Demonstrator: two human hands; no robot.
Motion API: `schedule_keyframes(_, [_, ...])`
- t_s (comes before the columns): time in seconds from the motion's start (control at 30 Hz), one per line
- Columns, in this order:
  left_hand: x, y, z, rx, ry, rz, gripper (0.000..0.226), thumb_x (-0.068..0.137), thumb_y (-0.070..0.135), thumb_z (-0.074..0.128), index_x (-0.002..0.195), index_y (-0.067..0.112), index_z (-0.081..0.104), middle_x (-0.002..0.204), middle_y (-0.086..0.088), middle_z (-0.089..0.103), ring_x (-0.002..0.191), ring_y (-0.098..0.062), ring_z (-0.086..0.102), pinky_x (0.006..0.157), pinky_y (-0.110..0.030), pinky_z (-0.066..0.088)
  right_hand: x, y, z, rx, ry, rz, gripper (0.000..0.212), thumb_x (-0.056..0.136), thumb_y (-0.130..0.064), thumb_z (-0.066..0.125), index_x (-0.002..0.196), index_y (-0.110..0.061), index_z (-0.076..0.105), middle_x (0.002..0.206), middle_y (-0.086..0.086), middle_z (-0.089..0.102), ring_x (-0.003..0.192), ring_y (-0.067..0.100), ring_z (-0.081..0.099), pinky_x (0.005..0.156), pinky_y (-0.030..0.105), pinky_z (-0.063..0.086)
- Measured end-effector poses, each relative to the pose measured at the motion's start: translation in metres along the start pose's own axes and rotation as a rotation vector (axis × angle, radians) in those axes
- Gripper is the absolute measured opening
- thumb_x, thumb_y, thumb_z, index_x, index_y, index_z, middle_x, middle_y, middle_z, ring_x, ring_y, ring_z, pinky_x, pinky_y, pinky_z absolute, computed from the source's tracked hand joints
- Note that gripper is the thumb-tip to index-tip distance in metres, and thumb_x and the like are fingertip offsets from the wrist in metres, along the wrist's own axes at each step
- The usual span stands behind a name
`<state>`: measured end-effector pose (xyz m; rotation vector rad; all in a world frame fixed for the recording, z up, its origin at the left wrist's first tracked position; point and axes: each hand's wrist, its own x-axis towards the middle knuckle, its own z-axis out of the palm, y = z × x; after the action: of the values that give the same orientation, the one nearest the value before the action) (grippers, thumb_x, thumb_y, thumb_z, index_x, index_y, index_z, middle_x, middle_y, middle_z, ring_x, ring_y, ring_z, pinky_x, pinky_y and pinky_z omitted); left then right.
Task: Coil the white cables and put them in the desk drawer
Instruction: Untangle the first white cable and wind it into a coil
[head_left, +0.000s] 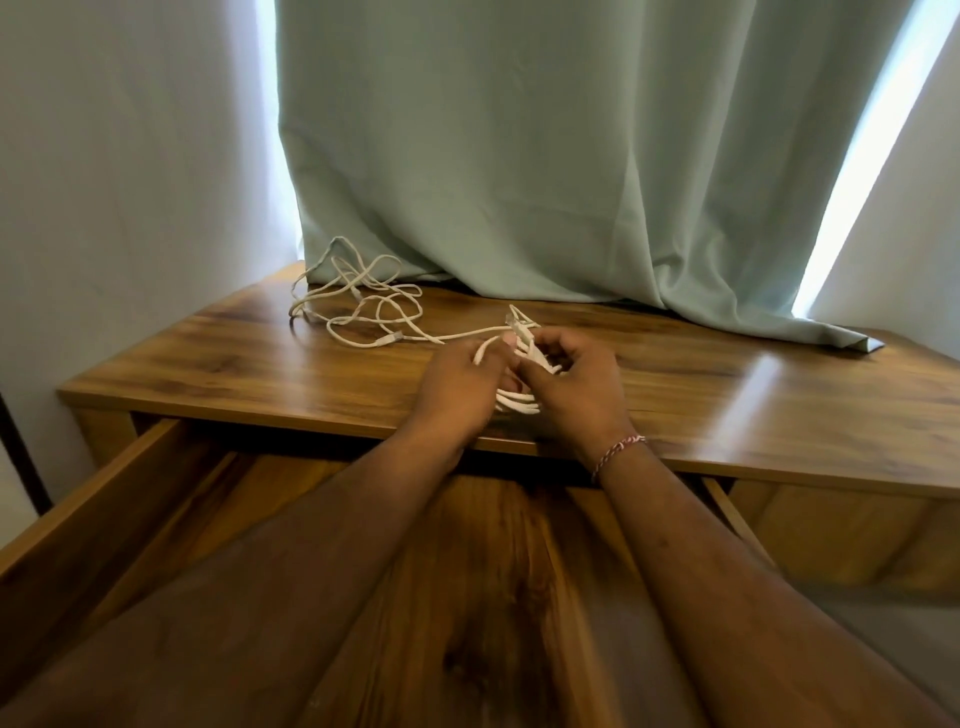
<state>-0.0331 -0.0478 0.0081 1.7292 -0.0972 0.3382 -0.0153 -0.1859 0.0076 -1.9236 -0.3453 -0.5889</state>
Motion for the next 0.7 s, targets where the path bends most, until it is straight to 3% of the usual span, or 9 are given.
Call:
schedule_keyframes(0.07, [0.0,0.003,-0.007,-0.307,-0.012,-0.091,0.035,0.102,0.042,0.059,0.093,0.012,0.075,0.071,-0.006,0.072,0.064,-0.017,0.069,0.066,-0.032,0.054,-0.001,-0.004,0.004,0.117,0.028,0.03,0.025,0.084,-0.017,0.084,0.108,-0.019,0.077,0.097,-0.003,0.078,0.092,0.016,0.072,0.081,0.028,0.059])
schedule_keyframes(0.17, [0.001,0.002,-0.01,-0.601,-0.044,-0.156,0.027,0.1,0.034,0.065,0.096,0.008,0.071,0.067,-0.005,0.063,0.059,-0.018,0.062,0.065,-0.036,0.054,-0.003,-0.009,0.004,0.222,0.075,0.045,0.021,0.087,-0.016,0.081,0.108,-0.018,0.076,0.1,0.003,0.078,0.099,0.029,0.073,0.089,0.047,0.061])
schedule_keyframes(0.23, [0.002,0.004,-0.009,-0.707,-0.038,-0.18,0.019,0.1,0.027,0.065,0.097,0.009,0.069,0.068,-0.004,0.059,0.05,-0.012,0.053,0.059,-0.031,0.053,-0.003,-0.014,0.006,0.224,0.109,0.062,0.014,0.091,-0.014,0.077,0.103,-0.02,0.074,0.097,0.005,0.078,0.094,0.029,0.074,0.086,0.053,0.061])
schedule_keyframes(0.33, [0.002,0.007,-0.007,-0.709,-0.026,-0.163,0.017,0.102,0.023,0.062,0.101,0.008,0.069,0.065,0.0,0.054,0.041,-0.006,0.039,0.062,-0.031,0.054,0.0,-0.02,0.009,0.295,0.194,0.147,0.006,0.095,-0.014,0.071,0.1,-0.015,0.069,0.091,0.006,0.079,0.084,0.027,0.077,0.079,0.056,0.063])
schedule_keyframes(0.43, [0.001,0.011,-0.008,-0.637,-0.037,-0.184,0.015,0.103,0.023,0.061,0.104,0.01,0.068,0.059,0.002,0.048,0.041,-0.007,0.034,0.066,-0.033,0.059,0.001,-0.024,0.006,0.349,0.277,0.24,0.003,0.097,-0.014,0.067,0.097,-0.015,0.07,0.089,0.003,0.081,0.083,0.026,0.078,0.078,0.053,0.064])
schedule_keyframes(0.5, [0.0,0.013,-0.008,-0.587,-0.028,-0.227,0.013,0.103,0.022,0.062,0.106,0.012,0.068,0.056,0.003,0.047,0.041,-0.008,0.033,0.08,-0.04,0.061,-0.001,-0.026,0.003,0.413,0.318,0.309,0.005,0.098,-0.011,0.066,0.097,-0.01,0.071,0.085,0.005,0.08,0.074,0.022,0.076,0.074,0.047,0.065])
schedule_keyframes(0.6, [-0.003,0.02,-0.007,-0.56,0.003,-0.253,0.011,0.101,0.019,0.064,0.099,0.011,0.07,0.048,0.004,0.05,0.034,-0.006,0.038,0.101,-0.055,0.052,0.0,-0.031,-0.001,0.55,0.371,0.393,0.008,0.099,-0.009,0.065,0.099,-0.005,0.071,0.081,0.008,0.079,0.064,0.017,0.068,0.066,0.035,0.061])
schedule_keyframes(0.67, [-0.005,0.025,-0.005,-0.553,0.012,-0.249,0.013,0.101,0.017,0.062,0.093,0.01,0.071,0.046,0.005,0.052,0.032,-0.005,0.04,0.099,-0.056,0.052,0.004,-0.033,-0.005,0.639,0.413,0.456,0.008,0.1,-0.01,0.064,0.096,-0.008,0.07,0.077,0.008,0.077,0.06,0.015,0.066,0.06,0.031,0.058])
schedule_keyframes(0.7, [-0.006,0.027,-0.004,-0.538,0.021,-0.246,0.013,0.101,0.017,0.062,0.093,0.011,0.071,0.047,0.006,0.054,0.033,-0.005,0.042,0.089,-0.051,0.057,0.005,-0.031,-0.007,0.656,0.401,0.475,0.008,0.101,-0.01,0.063,0.096,-0.009,0.07,0.077,0.009,0.075,0.057,0.014,0.066,0.058,0.03,0.058])
